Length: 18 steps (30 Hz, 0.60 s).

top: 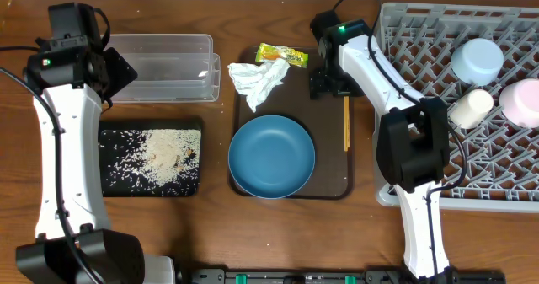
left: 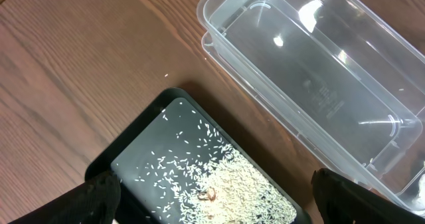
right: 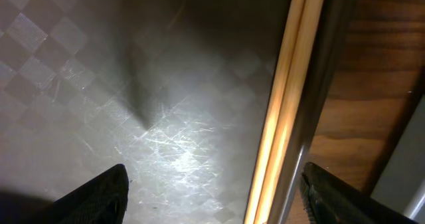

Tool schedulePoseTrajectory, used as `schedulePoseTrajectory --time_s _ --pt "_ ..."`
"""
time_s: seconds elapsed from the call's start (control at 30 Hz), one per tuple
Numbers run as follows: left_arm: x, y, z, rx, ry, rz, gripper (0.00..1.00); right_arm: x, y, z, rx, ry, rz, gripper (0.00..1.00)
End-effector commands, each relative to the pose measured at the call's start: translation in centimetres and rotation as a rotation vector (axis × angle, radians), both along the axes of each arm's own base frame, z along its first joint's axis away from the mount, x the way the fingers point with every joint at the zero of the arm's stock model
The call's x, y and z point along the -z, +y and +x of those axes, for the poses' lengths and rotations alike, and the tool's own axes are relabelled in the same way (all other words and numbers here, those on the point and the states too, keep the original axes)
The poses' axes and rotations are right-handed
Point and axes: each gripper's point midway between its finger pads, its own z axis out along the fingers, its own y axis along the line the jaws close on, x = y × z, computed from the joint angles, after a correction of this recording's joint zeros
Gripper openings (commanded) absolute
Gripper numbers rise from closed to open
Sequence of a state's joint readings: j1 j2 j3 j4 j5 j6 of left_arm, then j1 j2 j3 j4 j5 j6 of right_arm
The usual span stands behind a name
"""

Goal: Sort waste into correct bins and load items into the dishwasher rack
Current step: 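Reach the right gripper down to the wooden chopsticks on the tray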

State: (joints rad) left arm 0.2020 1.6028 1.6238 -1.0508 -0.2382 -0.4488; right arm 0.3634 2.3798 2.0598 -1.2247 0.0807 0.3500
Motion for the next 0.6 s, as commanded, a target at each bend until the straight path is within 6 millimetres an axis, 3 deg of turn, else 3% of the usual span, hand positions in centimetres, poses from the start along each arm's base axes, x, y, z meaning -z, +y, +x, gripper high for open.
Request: schedulePoseTrajectory --time_s 0.0,0.37,0.57 --pt "-0.5 0.3 0.0 -0.012 -0.011 0.004 0.95 0.6 -0.6 0.2 0.022 0.003 -0.022 0.81" --pt "-0.5 0.2 0.0 -0.011 -0.011 0.004 0.95 2.7 -0.7 -0.2 0.022 0.019 -0.025 0.81" --pt "-0.5 0.3 0.0 -0.012 -0.011 0.004 0.95 2.9 -0.7 -0.3 0.022 0.022 -0.026 0.81"
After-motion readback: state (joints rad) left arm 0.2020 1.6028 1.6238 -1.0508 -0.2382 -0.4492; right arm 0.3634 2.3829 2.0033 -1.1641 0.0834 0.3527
